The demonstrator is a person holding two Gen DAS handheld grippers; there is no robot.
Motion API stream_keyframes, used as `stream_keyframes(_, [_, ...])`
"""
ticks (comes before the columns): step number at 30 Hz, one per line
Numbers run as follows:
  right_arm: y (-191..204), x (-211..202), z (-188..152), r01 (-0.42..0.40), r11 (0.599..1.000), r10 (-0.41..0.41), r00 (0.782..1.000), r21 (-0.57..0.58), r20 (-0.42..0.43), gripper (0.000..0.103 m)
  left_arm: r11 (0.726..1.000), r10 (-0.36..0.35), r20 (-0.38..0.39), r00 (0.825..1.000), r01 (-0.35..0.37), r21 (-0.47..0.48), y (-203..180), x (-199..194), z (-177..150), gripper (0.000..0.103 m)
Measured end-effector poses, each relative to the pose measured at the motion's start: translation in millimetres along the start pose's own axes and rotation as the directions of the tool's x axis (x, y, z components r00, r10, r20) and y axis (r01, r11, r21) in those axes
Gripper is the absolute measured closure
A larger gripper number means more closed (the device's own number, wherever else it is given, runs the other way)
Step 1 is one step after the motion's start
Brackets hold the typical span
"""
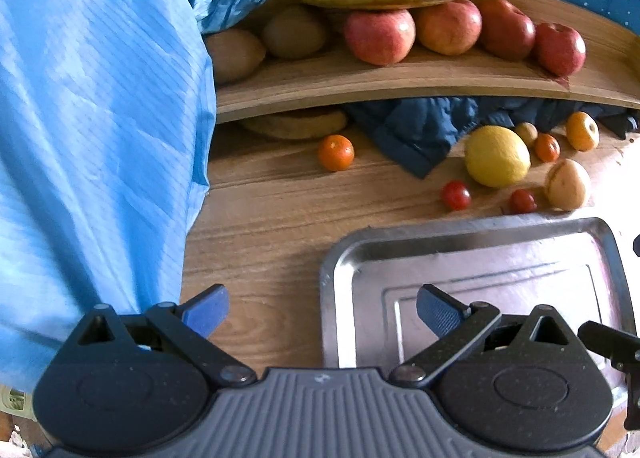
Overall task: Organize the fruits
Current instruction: 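Move both open tools back toward the fruit below the shelf, then grasp the mandarin orange with left tool while right tool grasps a cherry tomato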
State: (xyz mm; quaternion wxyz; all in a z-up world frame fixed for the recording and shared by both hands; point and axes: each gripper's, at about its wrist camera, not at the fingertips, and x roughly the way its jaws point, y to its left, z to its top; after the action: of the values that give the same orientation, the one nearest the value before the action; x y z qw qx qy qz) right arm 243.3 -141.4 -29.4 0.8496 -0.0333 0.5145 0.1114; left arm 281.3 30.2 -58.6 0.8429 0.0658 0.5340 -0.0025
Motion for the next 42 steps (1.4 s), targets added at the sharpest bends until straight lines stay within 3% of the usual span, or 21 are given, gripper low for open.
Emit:
stream_keyframes(15, [18.8,34.4,37.7,-0.02,1.0,0.02,0.999,0.011,0.043,0.001,0.998,-0.005,0.012,1.0,0.004,0.056,14.1,38.9,41.9,0.001])
stream_keyframes(28, [30.2,74.0,62.7,-0.072,0.997,0.072,0.997,0.022,0.011,0.001,0.997,-0.021,0.018,1.0,0.019,0.081,12.8,80.3,77.8,0.001])
stream_keyframes(37, [28.9,96.7,70.2,-0.083,0.995,0.084,0.996,0.058,-0.015,0.019,0.994,-0.066,0.013,0.998,0.064,0.092,12.2,98.8,86.4,0.002])
stream_keyframes(42, [29.9,105.1,73.4,-0.072,0.994,0.074,0.997,0.076,-0.019,0.03,0.992,-0.084,0.015,0.996,0.082,0.092,18.0,103.6,84.9,0.009])
